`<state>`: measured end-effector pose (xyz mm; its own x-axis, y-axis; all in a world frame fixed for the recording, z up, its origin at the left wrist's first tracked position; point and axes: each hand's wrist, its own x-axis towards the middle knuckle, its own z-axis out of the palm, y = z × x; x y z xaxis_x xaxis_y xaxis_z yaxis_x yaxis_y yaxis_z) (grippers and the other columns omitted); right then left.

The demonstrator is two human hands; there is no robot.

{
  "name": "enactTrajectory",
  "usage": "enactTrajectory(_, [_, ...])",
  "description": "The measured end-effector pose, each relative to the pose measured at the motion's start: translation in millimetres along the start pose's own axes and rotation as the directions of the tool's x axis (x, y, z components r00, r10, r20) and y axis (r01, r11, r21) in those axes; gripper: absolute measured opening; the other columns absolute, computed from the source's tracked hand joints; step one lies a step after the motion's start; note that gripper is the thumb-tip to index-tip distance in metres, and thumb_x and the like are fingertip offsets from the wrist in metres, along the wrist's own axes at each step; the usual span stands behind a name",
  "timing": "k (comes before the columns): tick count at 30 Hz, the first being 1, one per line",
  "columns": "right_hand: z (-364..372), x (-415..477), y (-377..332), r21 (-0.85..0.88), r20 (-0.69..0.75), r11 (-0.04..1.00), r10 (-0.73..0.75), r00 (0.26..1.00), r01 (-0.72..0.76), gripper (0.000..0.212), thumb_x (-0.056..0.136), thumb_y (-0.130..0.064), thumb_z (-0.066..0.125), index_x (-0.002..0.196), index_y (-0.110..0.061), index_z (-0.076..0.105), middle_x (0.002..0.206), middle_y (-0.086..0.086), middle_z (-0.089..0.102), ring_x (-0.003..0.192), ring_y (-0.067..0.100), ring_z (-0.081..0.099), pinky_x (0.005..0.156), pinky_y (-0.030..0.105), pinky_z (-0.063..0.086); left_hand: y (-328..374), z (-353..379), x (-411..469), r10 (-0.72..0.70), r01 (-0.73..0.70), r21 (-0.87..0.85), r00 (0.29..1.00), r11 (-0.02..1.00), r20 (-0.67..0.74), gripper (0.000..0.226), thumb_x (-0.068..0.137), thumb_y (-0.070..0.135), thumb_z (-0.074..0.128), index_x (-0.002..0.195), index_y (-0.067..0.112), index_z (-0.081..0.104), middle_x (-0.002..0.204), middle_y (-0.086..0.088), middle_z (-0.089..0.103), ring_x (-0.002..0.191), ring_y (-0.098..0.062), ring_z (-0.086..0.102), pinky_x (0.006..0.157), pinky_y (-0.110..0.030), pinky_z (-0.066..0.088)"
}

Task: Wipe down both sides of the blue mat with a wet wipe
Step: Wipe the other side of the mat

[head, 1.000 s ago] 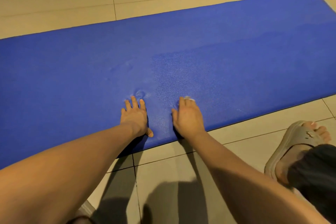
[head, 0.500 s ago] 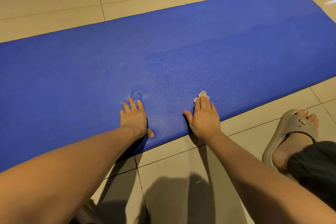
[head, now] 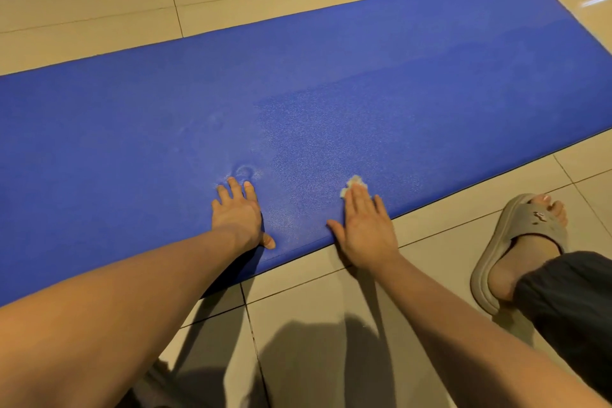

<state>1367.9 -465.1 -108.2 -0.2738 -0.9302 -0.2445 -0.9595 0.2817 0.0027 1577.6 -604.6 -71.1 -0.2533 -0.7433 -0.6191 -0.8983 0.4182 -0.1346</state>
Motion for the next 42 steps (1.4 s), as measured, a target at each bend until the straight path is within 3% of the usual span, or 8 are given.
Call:
enactTrajectory(6, [-4, -11, -40, 0.213, -0.042, 0.965, 0.166, 0.985, -0.153, 0.084, 0.1, -0.059, 0.028, 0.157, 0.002, 0.021, 0.166, 0.02, 0.011, 0.154, 0.035, 0.011, 0.125, 0.047, 0.016, 2, -2, 0, -0.009, 0.008, 0.007, 1.0, 1.0, 0.007, 0.15, 0.06, 0.077, 0.079, 0.159, 0.006, -0.008, 0.164, -0.026, -0.007, 0.15, -0.049, 0.004, 0.119, -0.052, 0.024])
enactTrajectory(10, [7, -45, -99, 0.263, -0.064, 0.959, -0.094, 0.994, 0.108, 0.079, 0.1, -0.053, 0.035, 0.158, 0.0, 0.02, 0.167, 0.017, 0.01, 0.155, 0.031, 0.007, 0.125, 0.046, 0.016, 2, -3, 0, -0.015, 0.015, 0.023, 1.0, 1.0, 0.009, 0.151, 0.059, 0.078, 0.078, 0.159, 0.006, -0.008, 0.164, -0.027, -0.007, 0.15, -0.049, 0.005, 0.118, -0.052, 0.026])
enactTrajectory(14, [8, -50, -75, 0.093, -0.037, 0.959, -0.267, 0.963, 0.269, 0.074, 0.101, -0.052, 0.036, 0.158, -0.006, 0.024, 0.168, 0.011, 0.012, 0.155, 0.025, 0.01, 0.121, 0.048, 0.023, 0, -3, -1, -0.001, 0.001, 0.014, 1.0, 1.0, 0.006, 0.151, 0.059, 0.08, 0.077, 0.159, 0.006, -0.009, 0.164, -0.026, -0.008, 0.15, -0.049, 0.004, 0.119, -0.053, 0.024])
enactTrajectory(20, [2, -26, 7, 0.063, -0.02, 0.993, 0.1, 0.995, -0.099, 0.076, 0.102, -0.055, 0.036, 0.158, -0.005, 0.023, 0.168, 0.013, 0.012, 0.155, 0.028, 0.013, 0.12, 0.051, 0.025, -2, -2, -2, 0.016, -0.016, 0.004, 1.0, 1.0, -0.016, 0.151, 0.058, 0.08, 0.077, 0.159, 0.006, -0.006, 0.164, -0.027, -0.006, 0.149, -0.05, 0.005, 0.119, -0.054, 0.024])
enactTrajectory(24, [1, -34, -39, 0.236, -0.035, 0.951, 0.213, 0.976, -0.199, 0.087, 0.099, -0.058, 0.037, 0.158, 0.001, 0.014, 0.167, 0.018, 0.007, 0.155, 0.033, 0.009, 0.125, 0.046, 0.016, 0, -2, -1, 0.007, -0.007, 0.0, 1.0, 1.0, -0.006, 0.152, 0.057, 0.08, 0.078, 0.159, 0.005, -0.007, 0.163, -0.028, -0.006, 0.149, -0.05, 0.005, 0.119, -0.054, 0.025])
enactTrajectory(31, [12, -69, -86, 0.157, -0.035, 0.975, -0.154, 0.988, 0.157, 0.081, 0.1, -0.057, 0.033, 0.16, -0.005, 0.015, 0.169, 0.012, 0.004, 0.156, 0.026, 0.002, 0.123, 0.049, 0.018, -1, -2, -1, 0.014, -0.013, 0.009, 1.0, 1.0, -0.016, 0.152, 0.056, 0.081, 0.076, 0.158, 0.005, -0.006, 0.163, -0.028, -0.005, 0.149, -0.05, 0.006, 0.118, -0.054, 0.025])
enactTrajectory(37, [10, -47, -10, 0.184, -0.081, 0.962, 0.221, 0.972, -0.203, 0.076, 0.102, -0.054, 0.037, 0.16, -0.009, 0.015, 0.169, 0.009, 0.008, 0.156, 0.025, 0.008, 0.123, 0.047, 0.023, -2, -1, -2, 0.018, -0.018, 0.018, 0.999, 1.0, -0.033, 0.151, 0.056, 0.082, 0.077, 0.158, 0.006, -0.004, 0.162, -0.027, -0.002, 0.148, -0.049, 0.01, 0.117, -0.051, 0.028])
enactTrajectory(42, [10, -50, -66, 0.419, -0.047, 0.844, 0.387, 0.921, -0.334, 0.086, 0.098, -0.057, 0.037, 0.158, 0.0, 0.014, 0.168, 0.014, -0.002, 0.156, 0.026, -0.002, 0.125, 0.044, 0.015, 0, -3, -2, 0.013, -0.013, 0.02, 1.0, 1.0, -0.014, 0.153, 0.055, 0.082, 0.077, 0.159, 0.005, -0.006, 0.163, -0.028, -0.004, 0.149, -0.05, 0.008, 0.118, -0.053, 0.026])
